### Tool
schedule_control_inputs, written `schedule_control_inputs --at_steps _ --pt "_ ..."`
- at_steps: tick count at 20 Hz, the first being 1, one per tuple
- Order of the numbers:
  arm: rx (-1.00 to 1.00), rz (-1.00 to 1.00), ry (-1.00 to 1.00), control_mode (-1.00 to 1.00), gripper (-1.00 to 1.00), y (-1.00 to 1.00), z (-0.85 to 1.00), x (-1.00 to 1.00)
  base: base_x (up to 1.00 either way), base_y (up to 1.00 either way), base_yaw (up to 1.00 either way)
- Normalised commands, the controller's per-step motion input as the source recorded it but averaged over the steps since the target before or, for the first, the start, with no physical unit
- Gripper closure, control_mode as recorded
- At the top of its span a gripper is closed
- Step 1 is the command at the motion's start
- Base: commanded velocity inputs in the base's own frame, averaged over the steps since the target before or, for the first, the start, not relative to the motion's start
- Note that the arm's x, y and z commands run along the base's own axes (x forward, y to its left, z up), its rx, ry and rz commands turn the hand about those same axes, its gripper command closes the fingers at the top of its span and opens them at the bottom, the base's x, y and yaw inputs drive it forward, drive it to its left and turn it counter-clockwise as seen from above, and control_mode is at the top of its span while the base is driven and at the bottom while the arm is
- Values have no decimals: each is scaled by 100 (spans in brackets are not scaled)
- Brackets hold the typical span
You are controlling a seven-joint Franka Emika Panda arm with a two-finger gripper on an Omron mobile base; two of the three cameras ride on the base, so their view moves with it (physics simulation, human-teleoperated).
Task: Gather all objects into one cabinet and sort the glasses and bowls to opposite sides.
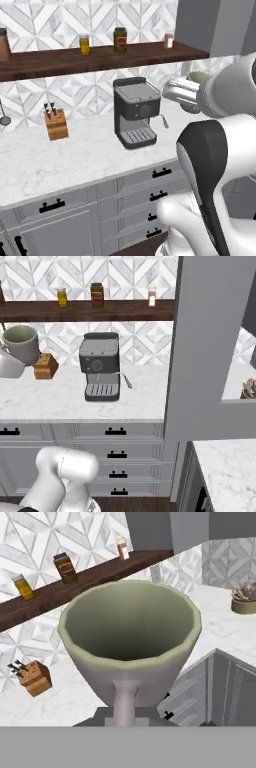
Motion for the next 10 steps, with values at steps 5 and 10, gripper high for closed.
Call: schedule_control_inputs --at_steps 5,10 --pt "0 0 0 100 100 0 0 0 -25 65 -54" --pt "0 0 0 100 100 0 0 0 -12 66 -54"
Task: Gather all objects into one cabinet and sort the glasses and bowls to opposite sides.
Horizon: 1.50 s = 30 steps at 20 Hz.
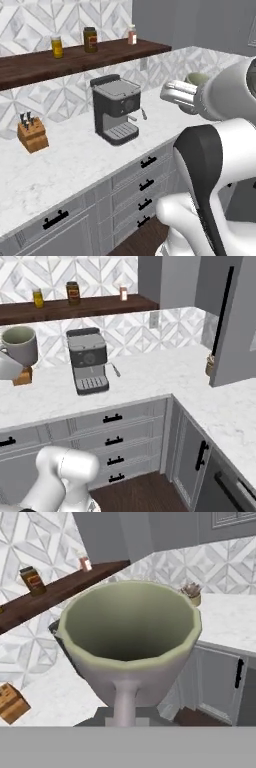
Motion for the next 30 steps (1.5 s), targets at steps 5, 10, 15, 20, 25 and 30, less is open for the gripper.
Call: schedule_control_inputs --at_steps 5,10,15,20,25,30 --pt "0 0 0 100 100 0 0 0 -66 -9 -40" --pt "0 0 0 100 100 0 0 0 -100 -60 -21" --pt "0 0 0 100 100 0 0 0 -100 -25 -33" --pt "0 0 0 100 100 0 0 0 -100 -31 -37" --pt "0 0 0 100 100 0 0 0 -58 -39 -45" --pt "0 0 0 100 100 0 0 0 22 0 -13"
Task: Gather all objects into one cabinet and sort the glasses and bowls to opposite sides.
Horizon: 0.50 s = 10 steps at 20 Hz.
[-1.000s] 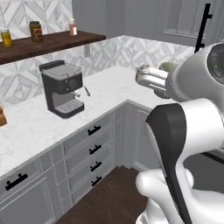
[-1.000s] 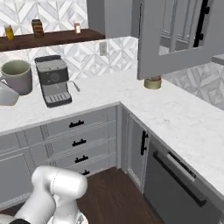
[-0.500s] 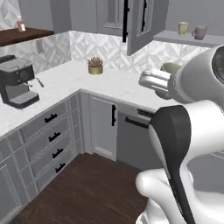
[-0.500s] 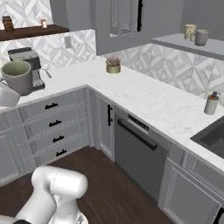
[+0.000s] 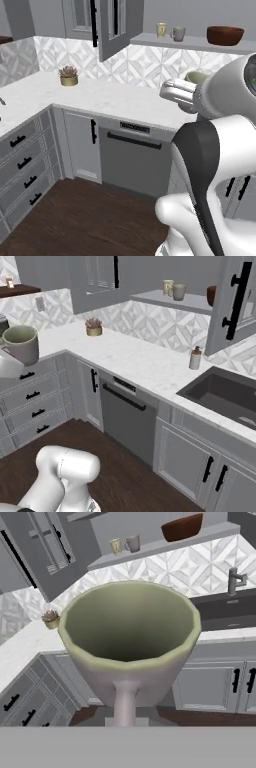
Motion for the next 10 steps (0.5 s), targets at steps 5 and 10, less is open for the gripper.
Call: schedule_control_inputs --at_steps 5,10 --pt "0 0 0 100 100 0 0 0 41 -14 -13" --pt "0 0 0 100 100 0 0 0 53 -25 -2"
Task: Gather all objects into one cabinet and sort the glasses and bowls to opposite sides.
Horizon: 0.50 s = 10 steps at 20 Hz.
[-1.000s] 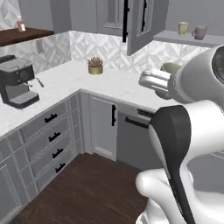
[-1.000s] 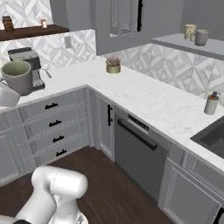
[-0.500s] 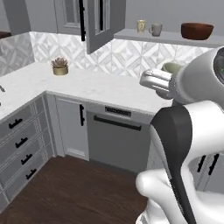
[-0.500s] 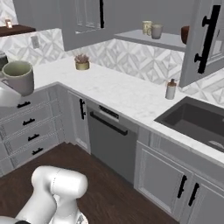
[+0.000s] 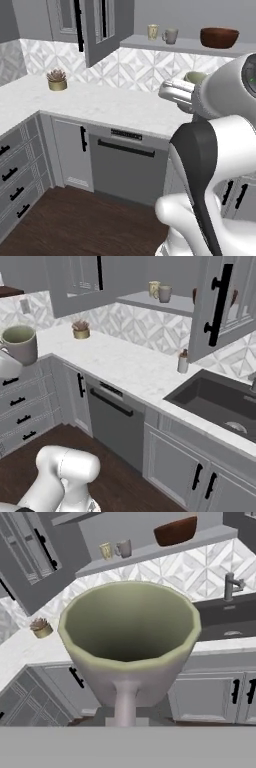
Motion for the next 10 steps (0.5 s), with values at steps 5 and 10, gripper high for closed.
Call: schedule_control_inputs --at_steps 5,10 --pt "0 0 0 100 100 0 0 0 100 13 -4" --pt "0 0 0 100 100 0 0 0 61 13 -34"
